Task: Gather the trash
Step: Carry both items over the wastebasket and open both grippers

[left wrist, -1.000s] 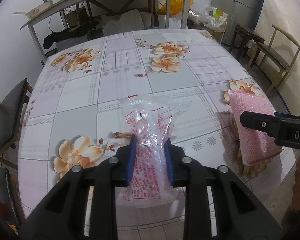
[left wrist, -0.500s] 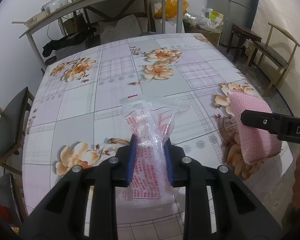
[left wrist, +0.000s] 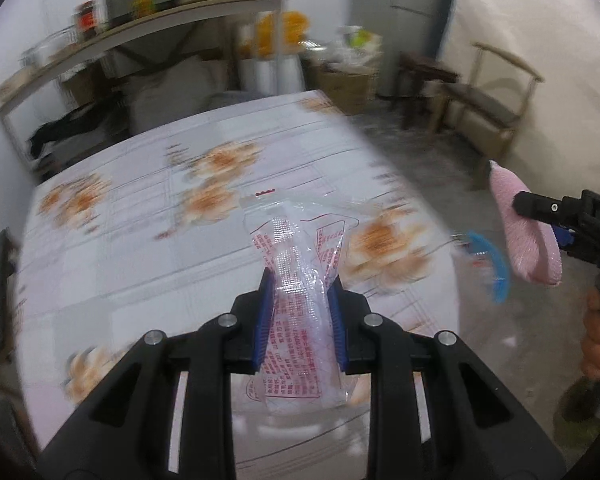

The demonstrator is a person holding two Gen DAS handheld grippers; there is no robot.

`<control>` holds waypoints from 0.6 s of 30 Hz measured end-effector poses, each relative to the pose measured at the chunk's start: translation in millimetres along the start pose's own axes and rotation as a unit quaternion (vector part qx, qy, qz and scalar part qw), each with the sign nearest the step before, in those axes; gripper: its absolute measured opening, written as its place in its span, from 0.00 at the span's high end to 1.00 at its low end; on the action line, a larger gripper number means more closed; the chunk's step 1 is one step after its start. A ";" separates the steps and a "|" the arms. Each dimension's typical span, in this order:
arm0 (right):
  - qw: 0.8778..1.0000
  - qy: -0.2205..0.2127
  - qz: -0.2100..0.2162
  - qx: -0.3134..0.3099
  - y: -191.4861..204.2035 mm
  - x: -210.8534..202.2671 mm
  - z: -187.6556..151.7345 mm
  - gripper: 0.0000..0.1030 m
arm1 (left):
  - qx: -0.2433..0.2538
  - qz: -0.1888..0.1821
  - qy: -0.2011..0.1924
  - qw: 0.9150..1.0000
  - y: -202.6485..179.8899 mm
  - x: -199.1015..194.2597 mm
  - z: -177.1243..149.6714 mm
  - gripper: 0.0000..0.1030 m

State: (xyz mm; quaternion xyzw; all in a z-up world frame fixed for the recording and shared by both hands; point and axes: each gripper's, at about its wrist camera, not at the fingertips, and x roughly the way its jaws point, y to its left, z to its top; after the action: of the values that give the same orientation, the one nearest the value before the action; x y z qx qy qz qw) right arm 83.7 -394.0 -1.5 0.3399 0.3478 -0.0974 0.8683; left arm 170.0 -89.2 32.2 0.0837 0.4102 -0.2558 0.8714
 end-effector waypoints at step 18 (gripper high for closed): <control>0.953 0.002 -0.055 0.298 -256.7 -4.8 -44.1 0.23 | 0.075 -0.194 0.229 0.951 -235.8 178.9 67.3 0.76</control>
State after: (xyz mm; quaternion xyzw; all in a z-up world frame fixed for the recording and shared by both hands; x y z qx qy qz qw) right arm -47.7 -557.8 -155.7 0.5636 0.3233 -0.2436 0.7201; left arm 189.1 -382.2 -44.5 0.1235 0.5868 -0.4239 0.6788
